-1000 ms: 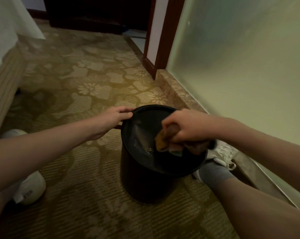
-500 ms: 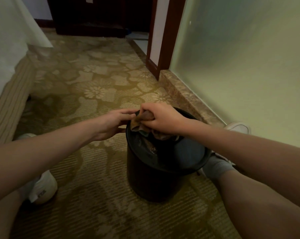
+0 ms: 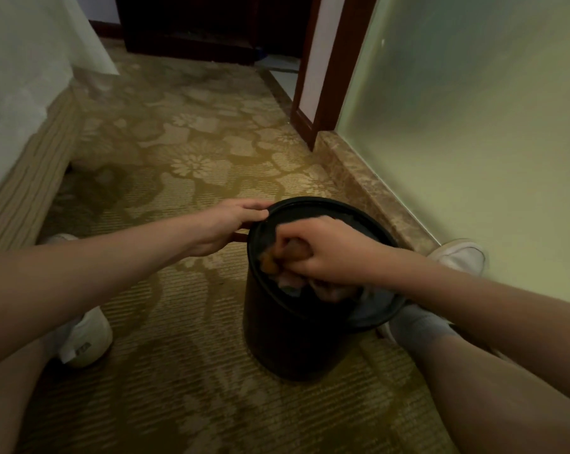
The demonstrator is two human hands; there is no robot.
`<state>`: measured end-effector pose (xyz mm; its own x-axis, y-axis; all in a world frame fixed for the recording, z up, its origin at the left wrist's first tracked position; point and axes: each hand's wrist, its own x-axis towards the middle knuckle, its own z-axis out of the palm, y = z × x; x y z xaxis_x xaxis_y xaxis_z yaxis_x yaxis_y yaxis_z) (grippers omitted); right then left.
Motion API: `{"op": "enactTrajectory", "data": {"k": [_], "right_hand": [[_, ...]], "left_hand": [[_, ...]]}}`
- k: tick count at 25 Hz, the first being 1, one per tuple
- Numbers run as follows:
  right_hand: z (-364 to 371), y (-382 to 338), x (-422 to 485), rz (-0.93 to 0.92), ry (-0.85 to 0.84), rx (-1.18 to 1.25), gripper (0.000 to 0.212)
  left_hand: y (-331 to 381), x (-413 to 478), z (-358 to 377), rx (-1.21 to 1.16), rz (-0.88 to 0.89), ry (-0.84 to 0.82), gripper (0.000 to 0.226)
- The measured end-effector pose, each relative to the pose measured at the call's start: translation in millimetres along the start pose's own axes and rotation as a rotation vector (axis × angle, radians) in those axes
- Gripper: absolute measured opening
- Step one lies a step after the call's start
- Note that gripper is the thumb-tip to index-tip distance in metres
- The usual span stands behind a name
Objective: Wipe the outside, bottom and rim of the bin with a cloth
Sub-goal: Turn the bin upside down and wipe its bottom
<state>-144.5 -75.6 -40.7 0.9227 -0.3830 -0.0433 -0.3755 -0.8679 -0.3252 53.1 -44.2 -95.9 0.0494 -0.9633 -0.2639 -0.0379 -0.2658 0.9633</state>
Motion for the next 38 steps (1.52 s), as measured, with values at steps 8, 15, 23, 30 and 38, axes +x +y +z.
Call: {"op": "enactTrajectory", "data": {"k": [8,15,23,30,38], "right_hand": [[17,30,50,0.114,0.249,-0.156,0.023],[7,-10,0,-0.014,0.012,0.072,0.013],[5,-2,-9,-0.07,-0.031,0.078,0.01],[-10,48,37,0.099,0.149,-0.247,0.012],[-48,44,-63,0.535,-0.121,-0.457,0.013]], "left_hand": [[-3,-5,6,-0.085,0.022,0.026,0.035],[0,-5,7,0.011,0.051,0.086,0.03],[-1,-3,11,0.004,0.037,0.112,0.031],[-3,-3,11,-0.009,0.056,0.073,0.032],[-7,-11,20,0.239,0.204,0.16,0.036]]}}
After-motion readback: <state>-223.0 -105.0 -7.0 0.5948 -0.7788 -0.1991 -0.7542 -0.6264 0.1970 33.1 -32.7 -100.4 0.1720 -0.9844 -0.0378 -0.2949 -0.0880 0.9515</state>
